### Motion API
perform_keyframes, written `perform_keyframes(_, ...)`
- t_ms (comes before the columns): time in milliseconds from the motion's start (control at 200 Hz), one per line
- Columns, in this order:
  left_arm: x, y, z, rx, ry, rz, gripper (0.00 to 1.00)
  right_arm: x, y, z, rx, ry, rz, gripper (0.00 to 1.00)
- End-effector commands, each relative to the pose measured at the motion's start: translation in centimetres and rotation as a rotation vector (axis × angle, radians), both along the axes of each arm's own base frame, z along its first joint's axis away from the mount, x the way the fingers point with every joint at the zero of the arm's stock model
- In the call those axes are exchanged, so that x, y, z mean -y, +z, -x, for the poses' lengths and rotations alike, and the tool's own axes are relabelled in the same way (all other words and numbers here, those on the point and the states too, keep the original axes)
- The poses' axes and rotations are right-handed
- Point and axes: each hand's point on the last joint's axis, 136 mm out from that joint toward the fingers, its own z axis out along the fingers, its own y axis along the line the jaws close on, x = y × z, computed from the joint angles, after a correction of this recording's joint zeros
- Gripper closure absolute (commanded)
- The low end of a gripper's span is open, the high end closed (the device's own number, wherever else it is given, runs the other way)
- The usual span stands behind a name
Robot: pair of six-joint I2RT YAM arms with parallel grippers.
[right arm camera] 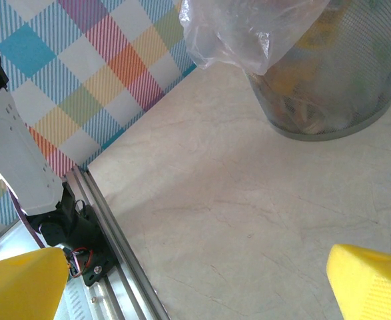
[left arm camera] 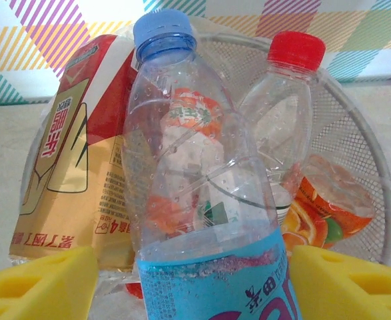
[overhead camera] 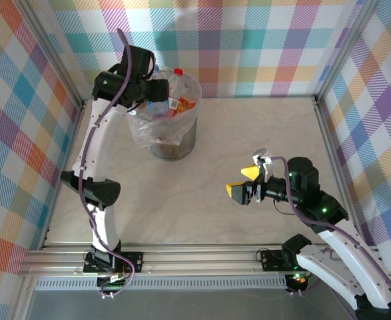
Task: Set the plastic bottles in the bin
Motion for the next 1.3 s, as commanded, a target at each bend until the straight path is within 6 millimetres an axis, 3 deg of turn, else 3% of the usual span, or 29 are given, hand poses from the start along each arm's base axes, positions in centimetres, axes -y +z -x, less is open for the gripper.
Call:
perform_keyframes(0, 0.7, 0.1, -0.8, 0.016, -0.014, 0.025, 0.30, 0.0, 0.9, 0.2, 0.037, 0.006, -0.010, 0.01)
perform_keyframes(205, 1.0, -1.7, -1.5, -0.024, -0.015, 0.009, 0.34, 0.1, 1.0, 0.2, 0.038, 0.006, -0.010, 0.00)
perform_keyframes(450, 0.9, -2.4, -1.5, -0.045, -0.011, 0.001, 0.39, 0.1, 0.8, 0.2, 0.037, 0.002, -0.010, 0.00)
perform_keyframes(620, 1.3, -0.2, -0.9, 0.004, -0.029, 0.056, 0.38, 0.0, 0.9, 0.0, 0.040, 0.001, -0.008, 0.00)
perform_keyframes(885, 1.4, 3.4, 0.1, 0.102, -0.053, 0.105, 0.14, -0.2, 0.8, -0.4, 0.045, -0.001, -0.004, 0.00)
perform_keyframes(1025, 1.1, 4.8, 0.6, 0.144, -0.052, 0.108, 0.08, -0.2, 0.7, -0.7, 0.047, -0.012, 0.001, 0.00)
perform_keyframes(1135, 1.0, 5.9, 1.7, 0.177, -0.061, 0.107, 0.00, 0.1, 0.9, -1.3, 0.060, -0.045, 0.005, 0.00)
perform_keyframes(1295, 1.2, 7.1, 4.5, 0.268, -0.096, 0.098, 0.00, 1.5, 1.2, -2.8, 0.087, -0.170, 0.025, 0.00)
